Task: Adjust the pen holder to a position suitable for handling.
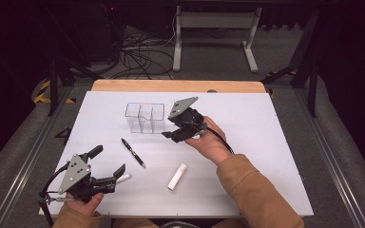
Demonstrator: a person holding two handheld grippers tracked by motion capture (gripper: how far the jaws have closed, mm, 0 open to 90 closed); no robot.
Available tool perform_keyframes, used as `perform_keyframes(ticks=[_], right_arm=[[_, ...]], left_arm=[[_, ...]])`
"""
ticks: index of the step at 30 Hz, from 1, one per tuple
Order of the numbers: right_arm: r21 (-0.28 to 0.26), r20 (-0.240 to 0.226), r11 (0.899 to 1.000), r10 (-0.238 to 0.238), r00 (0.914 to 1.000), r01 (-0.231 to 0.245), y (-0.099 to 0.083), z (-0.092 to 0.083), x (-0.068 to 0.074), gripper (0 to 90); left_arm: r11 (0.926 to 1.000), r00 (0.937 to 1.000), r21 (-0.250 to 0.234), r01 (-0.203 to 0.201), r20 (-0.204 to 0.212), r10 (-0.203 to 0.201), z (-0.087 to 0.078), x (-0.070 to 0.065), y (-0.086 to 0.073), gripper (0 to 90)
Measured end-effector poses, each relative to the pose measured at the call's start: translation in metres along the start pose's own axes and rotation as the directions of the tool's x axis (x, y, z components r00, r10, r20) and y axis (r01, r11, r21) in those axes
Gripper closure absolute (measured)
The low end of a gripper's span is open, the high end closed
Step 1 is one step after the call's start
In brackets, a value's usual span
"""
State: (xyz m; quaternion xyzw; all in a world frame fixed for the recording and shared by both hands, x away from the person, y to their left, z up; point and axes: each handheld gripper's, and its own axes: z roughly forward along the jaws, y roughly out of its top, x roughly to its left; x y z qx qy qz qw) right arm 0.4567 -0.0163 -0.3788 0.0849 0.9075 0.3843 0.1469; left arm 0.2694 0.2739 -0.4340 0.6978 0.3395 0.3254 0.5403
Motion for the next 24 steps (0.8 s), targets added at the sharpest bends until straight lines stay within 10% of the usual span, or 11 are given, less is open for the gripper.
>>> perform_keyframes(ticks=[11,24], right_arm=[[0.053,-0.007,0.996,-0.072,0.9974,0.073,0.013,0.019,-0.008,42.9],[0.091,0.032,0.996,-0.017,0.9993,0.014,0.017,0.039,-0.028,47.9]], left_arm=[[0.9999,0.9999,-0.008,-0.007,-0.009,0.007,0.000,-0.001,0.000,7.9],[1.0000,1.0000,0.001,-0.007,-0.005,0.007,0.002,0.001,-0.001,7.9]])
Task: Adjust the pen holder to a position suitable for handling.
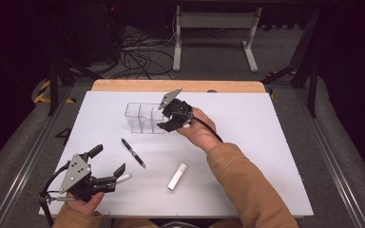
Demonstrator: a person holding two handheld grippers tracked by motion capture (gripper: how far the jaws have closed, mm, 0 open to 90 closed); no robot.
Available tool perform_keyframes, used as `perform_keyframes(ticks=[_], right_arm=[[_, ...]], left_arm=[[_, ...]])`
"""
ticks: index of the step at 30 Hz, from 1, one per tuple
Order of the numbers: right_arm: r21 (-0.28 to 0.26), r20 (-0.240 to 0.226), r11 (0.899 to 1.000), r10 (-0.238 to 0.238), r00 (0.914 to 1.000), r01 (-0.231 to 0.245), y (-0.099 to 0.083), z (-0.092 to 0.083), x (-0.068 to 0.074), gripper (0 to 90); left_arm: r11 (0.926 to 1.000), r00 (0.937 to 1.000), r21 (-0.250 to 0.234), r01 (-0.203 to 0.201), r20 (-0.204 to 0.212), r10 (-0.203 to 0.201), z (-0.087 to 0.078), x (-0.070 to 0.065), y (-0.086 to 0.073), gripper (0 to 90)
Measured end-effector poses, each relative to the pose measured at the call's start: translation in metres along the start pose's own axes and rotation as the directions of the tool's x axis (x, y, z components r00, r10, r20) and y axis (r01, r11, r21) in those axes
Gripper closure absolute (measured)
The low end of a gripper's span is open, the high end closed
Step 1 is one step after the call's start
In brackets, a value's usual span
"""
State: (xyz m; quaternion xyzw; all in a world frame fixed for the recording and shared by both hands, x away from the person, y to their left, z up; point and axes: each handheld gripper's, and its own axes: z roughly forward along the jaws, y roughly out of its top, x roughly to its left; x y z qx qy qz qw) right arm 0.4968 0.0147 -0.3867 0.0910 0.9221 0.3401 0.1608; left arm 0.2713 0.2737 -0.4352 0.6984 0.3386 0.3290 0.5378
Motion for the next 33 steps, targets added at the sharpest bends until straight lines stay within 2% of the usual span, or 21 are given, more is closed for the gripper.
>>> perform_keyframes(ticks=[7,13,18,22,27,33], right_arm=[[0.015,0.000,1.000,-0.010,0.9999,0.010,0.005,0.013,-0.004,49.0],[0.020,-0.009,1.000,0.010,0.9999,-0.010,0.009,0.023,-0.006,49.1],[0.052,-0.006,0.998,-0.020,0.9998,0.020,0.012,0.034,-0.004,51.3],[0.050,-0.003,0.999,-0.016,0.9999,0.017,0.012,0.040,-0.003,52.0],[0.082,-0.011,0.996,-0.038,0.9992,0.039,0.014,0.050,0.000,52.9],[0.120,-0.016,0.992,-0.042,0.9990,0.043,0.015,0.058,0.004,55.4]], left_arm=[[1.0000,1.0000,-0.001,0.006,0.001,-0.006,0.000,0.001,0.000,7.9],[1.0000,1.0000,0.002,-0.002,-0.002,0.002,0.001,0.002,-0.001,7.9],[1.0000,1.0000,0.001,0.000,-0.003,0.000,0.000,0.002,-0.001,7.9],[1.0000,1.0000,0.005,-0.003,-0.003,0.003,0.001,0.002,-0.002,7.9],[1.0000,1.0000,0.005,0.000,-0.002,0.000,0.001,0.002,-0.002,7.9],[1.0000,1.0000,0.005,0.002,-0.001,-0.002,0.001,0.002,-0.003,7.9]])
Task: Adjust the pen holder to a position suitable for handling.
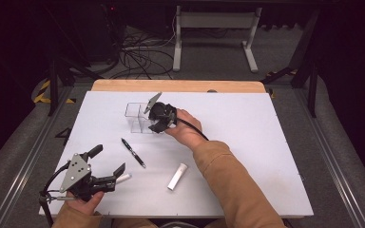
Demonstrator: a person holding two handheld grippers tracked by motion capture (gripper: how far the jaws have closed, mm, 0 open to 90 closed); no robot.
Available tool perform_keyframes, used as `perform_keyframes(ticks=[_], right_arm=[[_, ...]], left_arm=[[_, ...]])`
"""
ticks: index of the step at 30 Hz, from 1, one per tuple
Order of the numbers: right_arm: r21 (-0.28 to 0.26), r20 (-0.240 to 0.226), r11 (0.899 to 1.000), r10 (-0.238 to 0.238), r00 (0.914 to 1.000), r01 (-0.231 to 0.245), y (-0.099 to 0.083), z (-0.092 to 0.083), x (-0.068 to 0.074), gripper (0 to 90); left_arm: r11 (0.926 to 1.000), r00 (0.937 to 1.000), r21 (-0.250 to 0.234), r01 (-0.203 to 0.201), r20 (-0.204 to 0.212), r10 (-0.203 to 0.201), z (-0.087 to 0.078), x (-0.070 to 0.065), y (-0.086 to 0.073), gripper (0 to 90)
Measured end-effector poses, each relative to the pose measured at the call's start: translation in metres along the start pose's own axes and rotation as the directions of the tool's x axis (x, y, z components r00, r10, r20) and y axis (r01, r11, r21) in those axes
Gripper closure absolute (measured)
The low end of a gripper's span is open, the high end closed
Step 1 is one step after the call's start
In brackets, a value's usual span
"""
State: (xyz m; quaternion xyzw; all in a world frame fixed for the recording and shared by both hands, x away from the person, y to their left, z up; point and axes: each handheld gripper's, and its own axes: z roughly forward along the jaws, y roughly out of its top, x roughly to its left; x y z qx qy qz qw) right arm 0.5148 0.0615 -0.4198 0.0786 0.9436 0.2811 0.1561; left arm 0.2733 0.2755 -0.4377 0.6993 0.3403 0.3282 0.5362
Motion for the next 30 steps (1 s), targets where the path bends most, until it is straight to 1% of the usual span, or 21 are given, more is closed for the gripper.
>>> perform_keyframes(ticks=[1,3,4,8,9,10,11,12,15,16,18,19,21,22,23,24,25,26,27,29,30], right_arm=[[0.003,0.012,1.000,-0.008,0.9999,0.008,0.000,0.001,0.001,55.8],[0.009,0.022,1.000,-0.004,0.9998,0.004,0.000,0.001,0.002,57.1],[0.009,0.022,1.000,-0.004,0.9998,0.004,0.000,0.001,0.002,57.1],[0.021,0.019,1.000,-0.010,0.9998,0.009,0.000,-0.001,0.004,64.5],[0.021,0.017,1.000,-0.014,0.9998,0.014,0.000,-0.001,0.005,65.0],[0.021,0.013,1.000,-0.014,0.9998,0.013,0.000,-0.001,0.005,66.8],[0.020,0.020,1.000,-0.006,0.9998,0.005,0.000,-0.002,0.005,70.5],[0.022,0.018,1.000,-0.008,0.9998,0.008,0.000,-0.003,0.005,74.6],[0.027,0.005,0.999,-0.042,0.9991,0.042,-0.001,-0.004,0.004,76.8],[0.035,-0.001,0.997,-0.075,0.9972,0.075,-0.001,-0.005,0.005,78.7],[0.033,-0.007,0.996,-0.084,0.9964,0.084,-0.001,-0.005,0.005,79.7],[0.041,-0.013,0.996,-0.076,0.9970,0.076,-0.001,-0.005,0.006,80.6],[0.042,-0.036,0.994,-0.099,0.9944,0.101,-0.001,-0.006,0.006,83.2],[0.042,-0.046,0.993,-0.109,0.9929,0.111,-0.001,-0.006,0.006,86.0],[0.045,-0.059,0.993,-0.111,0.9921,0.114,-0.001,-0.007,0.007,87.3],[0.049,-0.036,0.991,-0.124,0.9916,0.126,-0.001,-0.007,0.010,87.9],[0.040,-0.016,0.990,-0.136,0.9906,0.136,-0.001,-0.007,0.010,87.8],[0.046,-0.036,0.991,-0.122,0.9919,0.123,-0.002,-0.008,0.009,87.8],[0.034,-0.046,0.991,-0.126,0.9909,0.128,-0.002,-0.008,0.007,87.8],[0.035,-0.084,0.993,-0.111,0.9903,0.114,-0.004,-0.012,0.004,87.7],[0.043,-0.085,0.993,-0.106,0.9907,0.110,-0.005,-0.014,0.005,87.7]], left_arm=[[1.0000,1.0000,0.000,0.003,0.001,-0.003,0.000,0.000,0.000,7.9],[1.0000,1.0000,0.004,-0.001,-0.001,0.001,0.000,0.000,0.000,7.9],[1.0000,1.0000,0.005,-0.004,-0.001,0.004,0.001,0.000,0.000,7.9],[1.0000,1.0000,0.002,0.000,-0.002,0.000,0.000,0.000,0.000,7.9],[1.0000,1.0000,0.003,-0.001,-0.003,0.001,0.000,0.000,0.000,7.9],[1.0000,1.0000,0.004,-0.004,-0.002,0.004,0.001,0.000,0.000,7.9],[1.0000,1.0000,0.005,-0.002,-0.001,0.002,0.001,0.000,0.000,7.9],[1.0000,1.0000,0.004,-0.001,-0.002,0.001,0.000,0.000,0.000,7.9],[1.0000,1.0000,0.002,0.000,-0.002,0.000,0.000,0.000,0.000,7.9],[1.0000,1.0000,0.004,-0.003,-0.001,0.003,0.001,0.000,0.000,7.9],[1.0000,1.0000,0.005,-0.001,-0.001,0.001,0.001,0.000,-0.001,7.9],[1.0000,1.0000,0.004,-0.001,0.000,0.001,0.001,0.000,0.000,7.9],[1.0000,1.0000,0.003,0.001,-0.001,-0.001,0.001,0.000,0.000,7.9],[1.0000,1.0000,0.003,0.001,-0.001,-0.001,0.001,0.000,0.000,7.9],[1.0000,1.0000,0.003,0.001,0.000,-0.001,0.001,0.000,0.000,7.9],[1.0000,1.0000,0.004,-0.001,0.001,0.001,0.001,0.000,0.000,7.9],[1.0000,1.0000,0.004,-0.001,0.001,0.001,0.001,0.000,0.000,7.9],[1.0000,1.0000,0.003,-0.001,0.002,0.001,0.001,0.000,0.000,7.9],[1.0000,1.0000,0.003,-0.001,0.002,0.001,0.000,0.000,-0.001,7.9],[1.0000,1.0000,0.003,0.000,0.002,0.000,0.000,0.000,-0.001,7.9],[1.0000,1.0000,0.003,0.001,0.002,-0.001,0.000,0.000,-0.001,7.9]])
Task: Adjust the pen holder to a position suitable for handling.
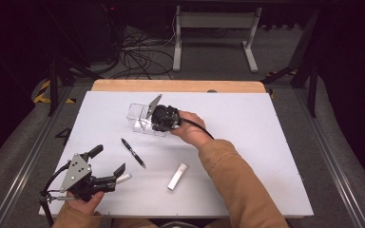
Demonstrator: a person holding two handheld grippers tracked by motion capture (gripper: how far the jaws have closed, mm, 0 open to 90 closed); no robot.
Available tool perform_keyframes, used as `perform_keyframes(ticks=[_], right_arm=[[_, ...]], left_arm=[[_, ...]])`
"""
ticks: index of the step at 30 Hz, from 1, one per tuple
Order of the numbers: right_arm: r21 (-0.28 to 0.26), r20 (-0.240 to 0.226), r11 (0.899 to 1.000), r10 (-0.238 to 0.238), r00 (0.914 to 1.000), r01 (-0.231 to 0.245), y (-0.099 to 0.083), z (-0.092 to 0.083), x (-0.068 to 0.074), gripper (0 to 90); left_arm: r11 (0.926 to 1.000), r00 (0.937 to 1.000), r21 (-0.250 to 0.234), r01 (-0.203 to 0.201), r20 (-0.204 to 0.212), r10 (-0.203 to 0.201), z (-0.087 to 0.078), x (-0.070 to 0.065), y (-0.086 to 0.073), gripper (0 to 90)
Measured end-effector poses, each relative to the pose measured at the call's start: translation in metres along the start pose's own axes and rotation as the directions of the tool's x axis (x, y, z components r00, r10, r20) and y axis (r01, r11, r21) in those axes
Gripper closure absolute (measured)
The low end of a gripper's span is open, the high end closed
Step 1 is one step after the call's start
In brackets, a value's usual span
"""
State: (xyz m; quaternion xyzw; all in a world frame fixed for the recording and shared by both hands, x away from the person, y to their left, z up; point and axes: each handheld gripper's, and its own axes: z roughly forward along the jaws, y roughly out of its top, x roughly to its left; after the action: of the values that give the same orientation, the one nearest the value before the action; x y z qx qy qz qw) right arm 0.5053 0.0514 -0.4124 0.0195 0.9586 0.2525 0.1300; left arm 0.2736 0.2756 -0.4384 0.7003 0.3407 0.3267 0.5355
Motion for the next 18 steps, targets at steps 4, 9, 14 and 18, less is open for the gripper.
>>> perform_keyframes(ticks=[4,9,14,18], right_arm=[[-0.004,-0.018,1.000,0.010,0.9998,-0.010,-0.005,-0.015,0.000,87.6],[-0.028,-0.048,0.999,-0.020,0.9986,0.019,-0.018,-0.043,0.002,87.3],[-0.042,-0.063,0.999,-0.030,0.9976,0.027,-0.031,-0.057,0.004,87.3],[-0.043,-0.085,0.999,-0.032,0.9959,0.028,-0.047,-0.066,0.006,87.3]], left_arm=[[1.0000,1.0000,0.000,0.000,-0.001,0.000,0.000,0.000,0.000,7.9],[1.0000,1.0000,0.003,0.003,0.000,-0.003,0.001,-0.002,0.000,7.9],[1.0000,1.0000,0.001,0.000,0.001,0.000,0.001,-0.003,0.001,7.9],[1.0000,1.0000,0.006,-0.003,0.005,0.003,0.003,-0.004,0.000,7.9]])
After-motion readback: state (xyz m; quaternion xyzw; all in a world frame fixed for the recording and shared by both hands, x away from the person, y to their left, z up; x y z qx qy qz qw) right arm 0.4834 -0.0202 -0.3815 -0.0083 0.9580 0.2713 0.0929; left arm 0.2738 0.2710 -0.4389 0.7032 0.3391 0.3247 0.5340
